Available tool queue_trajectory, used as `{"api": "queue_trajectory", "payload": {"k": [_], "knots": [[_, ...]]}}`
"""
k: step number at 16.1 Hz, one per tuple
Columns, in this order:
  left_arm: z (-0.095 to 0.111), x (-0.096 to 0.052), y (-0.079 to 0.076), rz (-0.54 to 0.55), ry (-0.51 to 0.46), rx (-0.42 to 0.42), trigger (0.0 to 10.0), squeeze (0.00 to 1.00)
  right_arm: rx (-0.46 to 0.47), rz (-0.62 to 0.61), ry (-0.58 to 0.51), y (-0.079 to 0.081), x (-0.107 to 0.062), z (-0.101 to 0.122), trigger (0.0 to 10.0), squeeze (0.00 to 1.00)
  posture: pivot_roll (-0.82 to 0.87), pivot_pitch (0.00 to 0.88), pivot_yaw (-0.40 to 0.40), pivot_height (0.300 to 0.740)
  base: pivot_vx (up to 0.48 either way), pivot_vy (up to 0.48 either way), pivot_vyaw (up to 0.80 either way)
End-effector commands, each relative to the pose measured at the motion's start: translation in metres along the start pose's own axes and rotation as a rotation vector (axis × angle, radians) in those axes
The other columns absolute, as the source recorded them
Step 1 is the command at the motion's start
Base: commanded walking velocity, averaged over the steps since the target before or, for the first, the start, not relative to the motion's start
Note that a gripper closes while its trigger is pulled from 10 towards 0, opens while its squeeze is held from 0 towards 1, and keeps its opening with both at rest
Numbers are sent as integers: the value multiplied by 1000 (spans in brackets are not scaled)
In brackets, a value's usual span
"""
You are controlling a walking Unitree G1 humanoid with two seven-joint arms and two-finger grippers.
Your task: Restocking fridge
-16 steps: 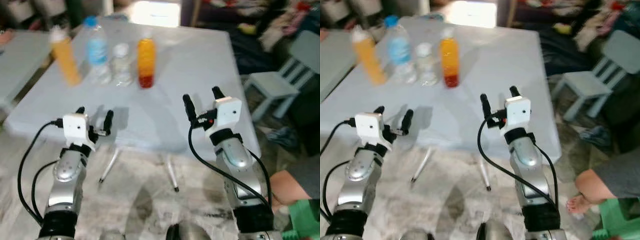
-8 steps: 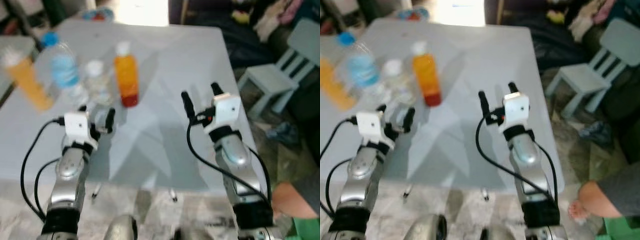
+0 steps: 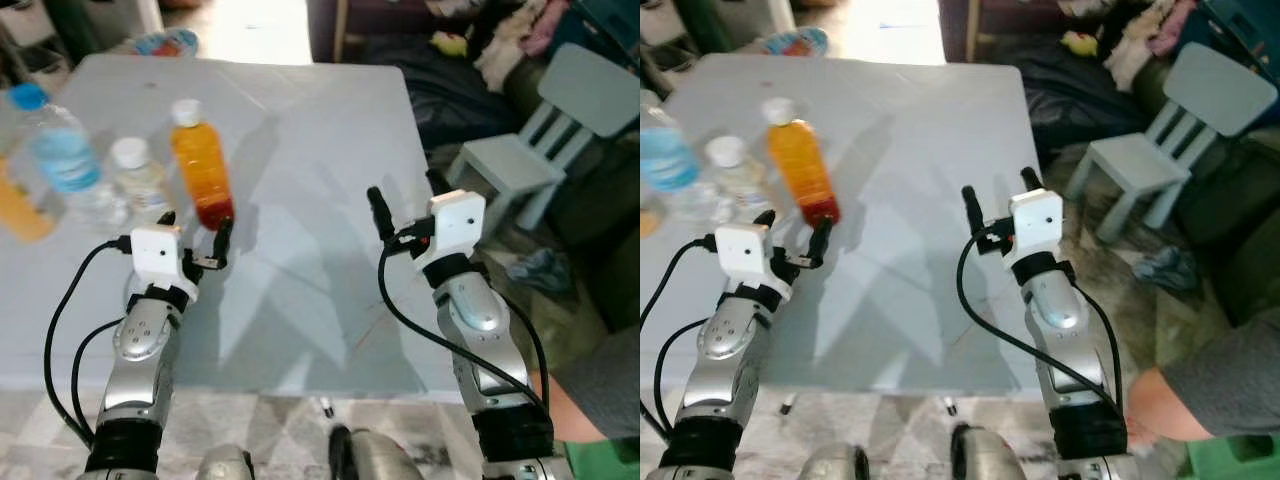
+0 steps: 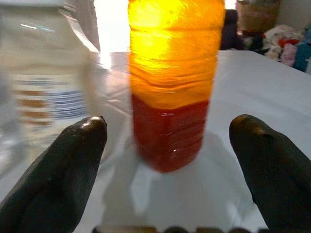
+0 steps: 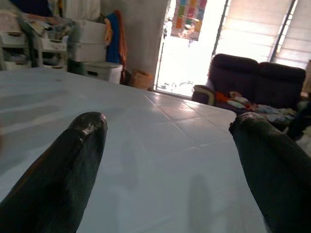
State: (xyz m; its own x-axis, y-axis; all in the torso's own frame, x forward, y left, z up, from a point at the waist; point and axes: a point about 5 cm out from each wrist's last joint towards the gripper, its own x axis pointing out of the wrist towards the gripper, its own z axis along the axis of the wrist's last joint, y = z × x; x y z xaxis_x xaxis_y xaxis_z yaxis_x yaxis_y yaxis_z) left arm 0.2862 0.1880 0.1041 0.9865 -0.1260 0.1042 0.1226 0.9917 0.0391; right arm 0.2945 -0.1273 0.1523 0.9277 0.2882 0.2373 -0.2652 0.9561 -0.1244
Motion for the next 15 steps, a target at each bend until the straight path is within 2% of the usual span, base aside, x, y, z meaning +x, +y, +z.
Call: {"api": "queue_trajectory", "payload": {"k": [1, 4, 7, 9, 10, 12, 15], "knots": [[-2, -3, 2, 8, 9, 9, 10000, 0, -2, 0, -6, -1, 0, 1, 10000, 0, -13, 82, -22, 740, 0, 0, 0], [-2, -3, 5, 23, 12, 27, 10000, 0, 14, 38, -25, 0, 2, 5, 10000, 0, -10, 87, -19, 740, 0, 0, 0], [0, -5, 17, 72, 21, 83, 10000, 0, -14, 92, -81, -13, 24, 24, 10000, 0, -7, 113, -11, 740, 0, 0, 0], [-5, -12, 28, 111, 47, 107, 10000, 0, -37, 118, -91, -19, 37, 30, 10000, 0, 5, 120, -15, 740, 0, 0, 0], [-7, -16, 33, 125, 56, 119, 10000, 0, -42, 137, -116, -18, 41, 35, 10000, 0, 17, 121, -17, 740, 0, 0, 0], [-7, -22, 37, 155, 59, 141, 10000, 0, -34, 195, -150, -8, 50, 41, 10000, 0, 36, 125, -19, 740, 0, 0, 781], [-5, -25, 43, 191, 61, 168, 10000, 0, -13, 228, -156, 0, 49, 40, 10000, 0, 46, 132, -17, 740, 0, 0, 779]]}}
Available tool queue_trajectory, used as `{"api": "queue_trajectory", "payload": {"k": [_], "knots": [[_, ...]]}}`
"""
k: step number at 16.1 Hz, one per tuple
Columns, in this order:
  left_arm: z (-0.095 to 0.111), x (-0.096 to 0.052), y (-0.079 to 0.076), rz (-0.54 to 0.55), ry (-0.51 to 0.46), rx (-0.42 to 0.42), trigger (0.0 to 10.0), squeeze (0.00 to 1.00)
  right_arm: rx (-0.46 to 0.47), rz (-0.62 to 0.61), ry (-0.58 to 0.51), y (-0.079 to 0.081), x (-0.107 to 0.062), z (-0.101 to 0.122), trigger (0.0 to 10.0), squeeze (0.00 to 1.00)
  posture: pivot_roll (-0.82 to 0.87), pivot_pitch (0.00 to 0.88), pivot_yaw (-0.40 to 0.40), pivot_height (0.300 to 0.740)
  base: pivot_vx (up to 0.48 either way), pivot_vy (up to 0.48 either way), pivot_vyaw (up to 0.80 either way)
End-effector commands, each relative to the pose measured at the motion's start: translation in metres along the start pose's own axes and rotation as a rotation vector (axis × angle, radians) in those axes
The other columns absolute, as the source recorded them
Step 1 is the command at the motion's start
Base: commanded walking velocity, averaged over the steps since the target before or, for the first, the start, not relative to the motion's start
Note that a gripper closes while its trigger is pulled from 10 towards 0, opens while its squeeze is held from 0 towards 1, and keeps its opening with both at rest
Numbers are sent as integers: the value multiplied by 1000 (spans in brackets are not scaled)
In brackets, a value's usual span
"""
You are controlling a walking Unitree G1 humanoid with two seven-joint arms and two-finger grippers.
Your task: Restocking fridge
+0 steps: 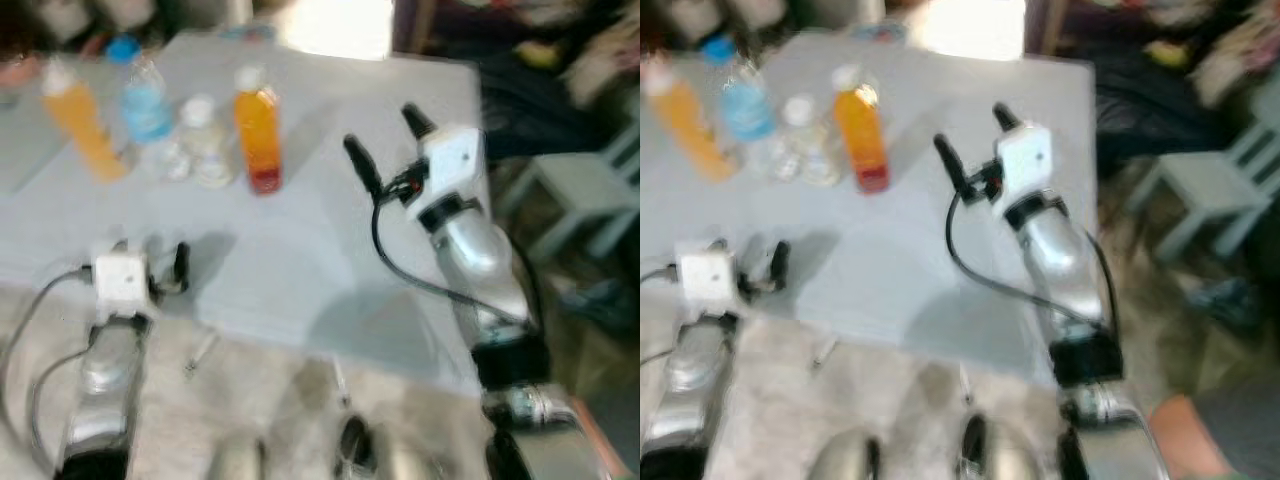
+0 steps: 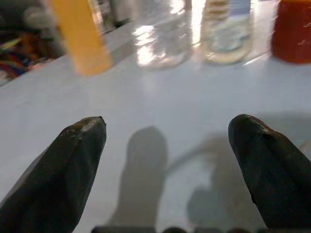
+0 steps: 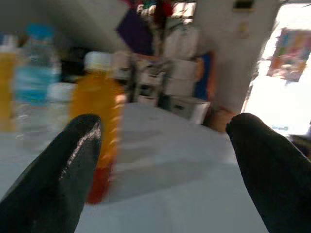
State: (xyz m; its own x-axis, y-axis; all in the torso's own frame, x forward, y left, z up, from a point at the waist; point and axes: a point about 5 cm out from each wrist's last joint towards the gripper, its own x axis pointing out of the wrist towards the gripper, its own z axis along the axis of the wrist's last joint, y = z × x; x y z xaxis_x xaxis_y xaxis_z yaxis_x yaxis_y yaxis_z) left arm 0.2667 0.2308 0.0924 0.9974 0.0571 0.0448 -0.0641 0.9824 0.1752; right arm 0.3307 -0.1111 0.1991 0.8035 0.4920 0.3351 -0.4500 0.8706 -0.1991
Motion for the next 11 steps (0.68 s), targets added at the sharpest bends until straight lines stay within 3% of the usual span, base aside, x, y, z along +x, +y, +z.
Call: {"api": "queue_trajectory", "payload": {"k": [1, 5, 7, 11], "knots": [[5, 2, 5, 18, -18, 16, 10000, 0, -2, 11, -16, 1, -1, 2, 10000, 0, 45, 133, -15, 740, 0, 0, 781], [10, 8, -1, -12, -20, -19, 10000, 0, 1, -16, 5, -2, -13, -4, 10000, 0, 37, 137, -10, 740, 0, 0, 695], [14, 11, -4, -39, -36, -18, 10000, 0, 6, -61, 8, -5, -21, -5, 10000, 0, 35, 145, -11, 740, 0, 0, 0], [17, 10, -9, -74, -55, -11, 10000, 0, 33, -96, 32, 7, -32, -10, 10000, 0, 23, 142, -16, 740, 243, 412, 0]]}}
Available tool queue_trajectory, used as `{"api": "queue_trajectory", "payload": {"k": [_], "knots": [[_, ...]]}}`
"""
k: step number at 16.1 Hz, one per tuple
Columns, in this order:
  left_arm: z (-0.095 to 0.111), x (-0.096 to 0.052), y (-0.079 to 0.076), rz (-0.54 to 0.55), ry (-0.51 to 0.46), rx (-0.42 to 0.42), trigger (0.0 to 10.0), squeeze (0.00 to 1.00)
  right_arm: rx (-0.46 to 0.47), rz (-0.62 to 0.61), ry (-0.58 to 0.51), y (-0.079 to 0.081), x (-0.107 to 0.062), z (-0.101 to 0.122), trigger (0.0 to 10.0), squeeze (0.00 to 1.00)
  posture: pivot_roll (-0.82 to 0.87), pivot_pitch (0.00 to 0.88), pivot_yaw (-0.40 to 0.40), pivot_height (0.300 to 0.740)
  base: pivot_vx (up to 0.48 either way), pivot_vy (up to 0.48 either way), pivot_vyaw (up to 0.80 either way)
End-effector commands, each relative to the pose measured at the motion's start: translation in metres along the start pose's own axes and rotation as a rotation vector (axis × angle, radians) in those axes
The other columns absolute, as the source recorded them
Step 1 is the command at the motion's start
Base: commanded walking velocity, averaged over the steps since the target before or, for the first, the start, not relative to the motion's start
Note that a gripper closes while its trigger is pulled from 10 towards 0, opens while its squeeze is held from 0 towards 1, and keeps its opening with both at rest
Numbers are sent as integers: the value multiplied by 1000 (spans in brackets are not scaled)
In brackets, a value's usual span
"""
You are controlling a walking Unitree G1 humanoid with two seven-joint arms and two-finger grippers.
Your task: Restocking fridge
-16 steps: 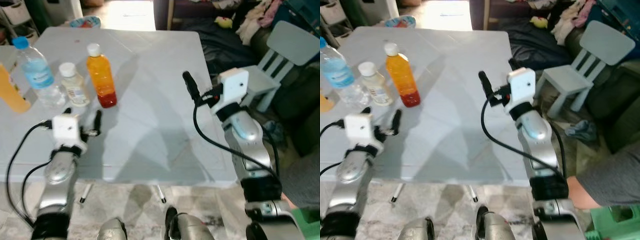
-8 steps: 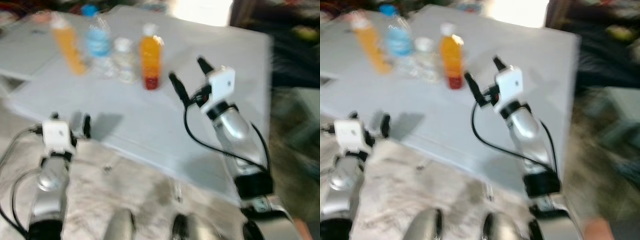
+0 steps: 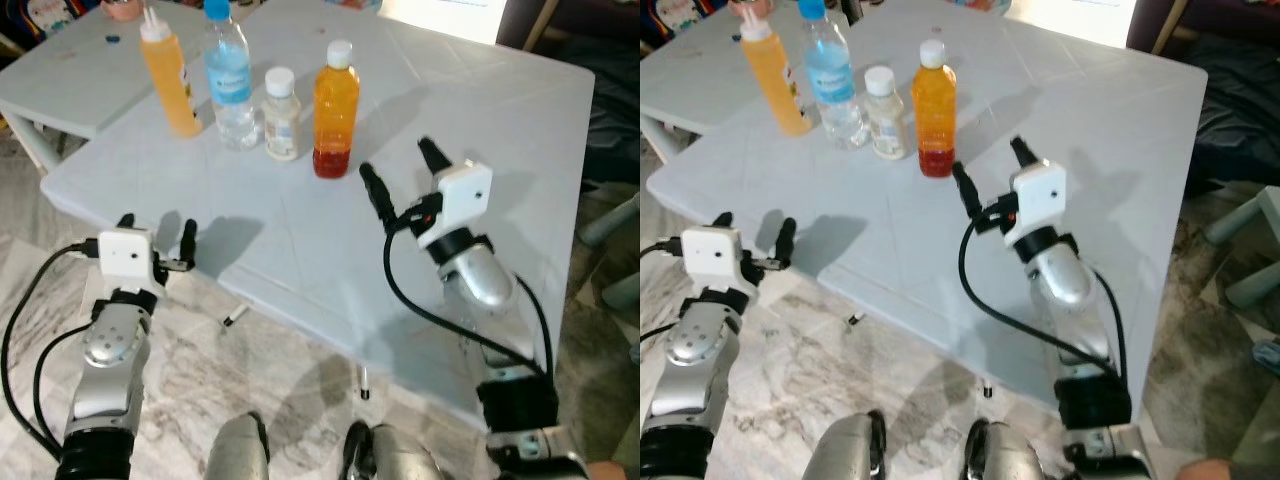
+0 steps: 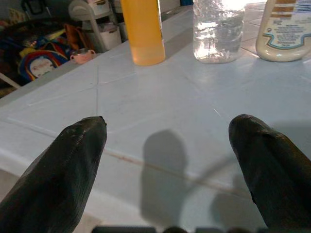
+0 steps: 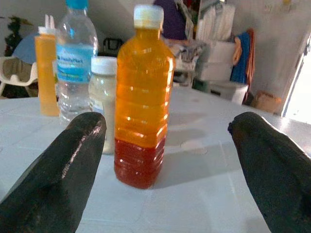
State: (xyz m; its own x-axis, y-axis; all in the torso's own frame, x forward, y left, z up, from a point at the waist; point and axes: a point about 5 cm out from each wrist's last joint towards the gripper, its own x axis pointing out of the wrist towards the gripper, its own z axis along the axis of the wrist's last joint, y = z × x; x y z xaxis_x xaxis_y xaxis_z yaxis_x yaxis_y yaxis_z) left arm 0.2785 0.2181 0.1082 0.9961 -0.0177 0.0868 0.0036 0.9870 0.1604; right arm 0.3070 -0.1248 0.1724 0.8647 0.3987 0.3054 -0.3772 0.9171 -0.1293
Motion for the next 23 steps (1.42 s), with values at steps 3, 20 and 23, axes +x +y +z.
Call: {"api": "queue_trajectory", "payload": {"k": [3, 20, 23], "knots": [[1, -1, -6, -24, -9, -15, 10000, 0, 5, 11, -7, 14, 1, 5, 10000, 0, 23, 137, -20, 740, 261, 402, 0], [3, -2, -17, -56, -27, -59, 10000, 0, -49, -58, -18, 12, 2, 7, 10000, 0, 27, 115, -30, 740, 81, 111, -150], [3, -2, -18, -62, -25, -60, 10000, 0, -77, -80, -18, 2, 7, 10, 10000, 0, 25, 121, -25, 740, 0, 0, 0]]}}
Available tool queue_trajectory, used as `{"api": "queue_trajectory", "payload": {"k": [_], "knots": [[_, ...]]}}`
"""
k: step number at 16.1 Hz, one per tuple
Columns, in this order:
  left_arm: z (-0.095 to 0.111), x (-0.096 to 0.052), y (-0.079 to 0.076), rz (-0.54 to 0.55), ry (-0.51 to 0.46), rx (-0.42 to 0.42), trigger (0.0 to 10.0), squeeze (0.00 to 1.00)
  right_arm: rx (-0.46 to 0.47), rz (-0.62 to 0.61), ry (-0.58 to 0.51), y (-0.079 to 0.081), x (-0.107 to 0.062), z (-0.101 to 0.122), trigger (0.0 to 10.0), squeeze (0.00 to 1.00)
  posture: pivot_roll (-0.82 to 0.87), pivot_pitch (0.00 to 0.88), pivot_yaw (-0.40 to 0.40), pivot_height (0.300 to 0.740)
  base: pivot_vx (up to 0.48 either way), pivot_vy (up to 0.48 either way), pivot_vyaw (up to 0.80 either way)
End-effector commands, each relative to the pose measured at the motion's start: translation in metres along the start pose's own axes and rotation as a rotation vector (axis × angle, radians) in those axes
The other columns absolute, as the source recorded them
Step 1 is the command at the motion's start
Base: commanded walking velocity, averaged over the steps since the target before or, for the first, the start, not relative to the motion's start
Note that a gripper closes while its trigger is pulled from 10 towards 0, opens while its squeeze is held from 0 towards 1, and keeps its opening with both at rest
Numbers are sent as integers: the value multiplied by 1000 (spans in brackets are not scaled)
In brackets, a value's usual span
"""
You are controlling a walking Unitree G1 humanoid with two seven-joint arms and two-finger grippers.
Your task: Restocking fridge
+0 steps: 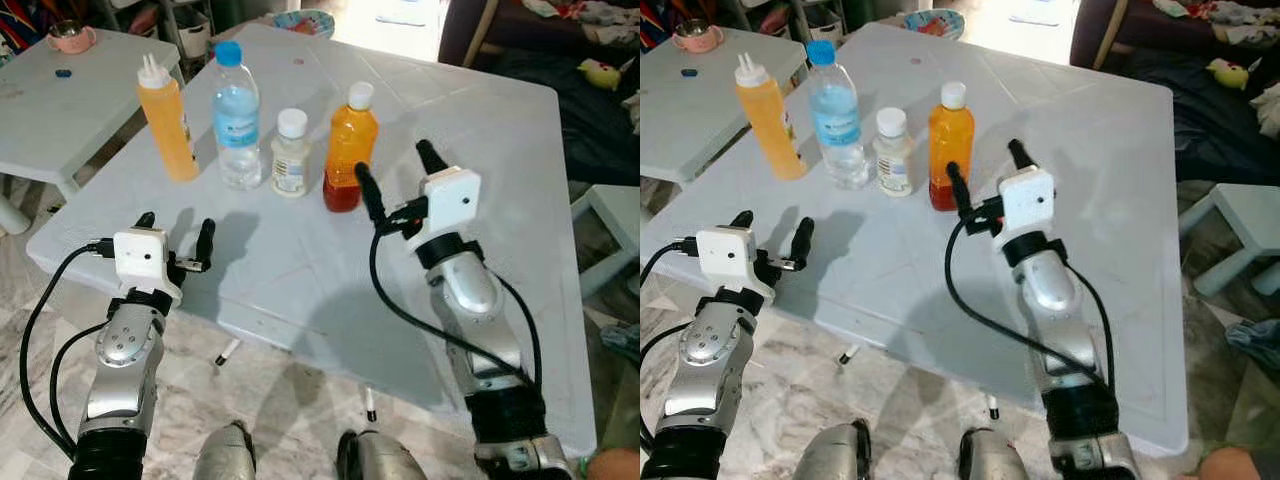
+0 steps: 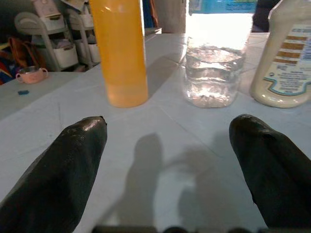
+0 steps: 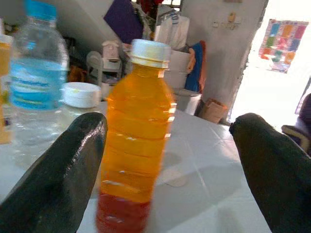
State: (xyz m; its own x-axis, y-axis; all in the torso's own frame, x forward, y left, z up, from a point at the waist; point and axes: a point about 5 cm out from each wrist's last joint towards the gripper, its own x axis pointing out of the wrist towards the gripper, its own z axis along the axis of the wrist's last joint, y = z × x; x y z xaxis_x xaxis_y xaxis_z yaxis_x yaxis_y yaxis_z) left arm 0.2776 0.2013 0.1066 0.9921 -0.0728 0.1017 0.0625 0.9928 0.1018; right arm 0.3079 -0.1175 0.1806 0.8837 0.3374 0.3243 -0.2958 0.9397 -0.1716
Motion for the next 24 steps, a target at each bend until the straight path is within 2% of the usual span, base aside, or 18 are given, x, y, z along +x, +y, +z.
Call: {"api": "queue_trajectory", "payload": {"k": [1, 4, 9, 13, 14, 15, 16, 21, 24], "knots": [[1, -1, -2, -13, 0, 3, 10000, 0, -17, -16, -9, -7, 6, 4, 10000, 0, 23, 123, -22, 740, 0, 0, 0], [0, -1, -4, -25, 4, 4, 10000, 0, -20, 30, -54, -15, 30, 17, 10000, 0, 28, 128, -19, 740, 0, 0, 0], [0, -2, -2, -21, 6, 11, 10000, 0, -5, 79, -83, -14, 52, 27, 10000, 0, 42, 134, -19, 740, 0, 0, 0], [0, -2, -1, -24, 11, 15, 10000, 0, 22, 118, -46, -14, 68, 29, 10000, 0, 42, 137, -16, 740, 0, 0, 0], [0, -2, -1, -26, 11, 16, 10000, 0, 31, 125, -32, -15, 70, 29, 8275, 0, 42, 137, -15, 740, 0, 0, 0], [0, -2, -2, -28, 12, 17, 10000, 0, 37, 137, -11, -15, 73, 28, 3843, 0, 42, 135, -15, 740, 0, 0, 0], [0, -2, -2, -31, 13, 16, 10000, 0, 31, 152, 9, -15, 74, 27, 0, 0, 42, 135, -17, 740, 0, 0, 0], [-4, -5, -4, -35, 25, 14, 10000, 0, 53, 192, 37, -16, 80, 28, 0, 0, 41, 139, -19, 740, 0, 0, 0], [-5, -5, -4, -36, 31, 14, 10000, 0, 48, 261, 69, -11, 84, 28, 0, 0, 33, 136, -23, 740, 0, 0, 0]]}}
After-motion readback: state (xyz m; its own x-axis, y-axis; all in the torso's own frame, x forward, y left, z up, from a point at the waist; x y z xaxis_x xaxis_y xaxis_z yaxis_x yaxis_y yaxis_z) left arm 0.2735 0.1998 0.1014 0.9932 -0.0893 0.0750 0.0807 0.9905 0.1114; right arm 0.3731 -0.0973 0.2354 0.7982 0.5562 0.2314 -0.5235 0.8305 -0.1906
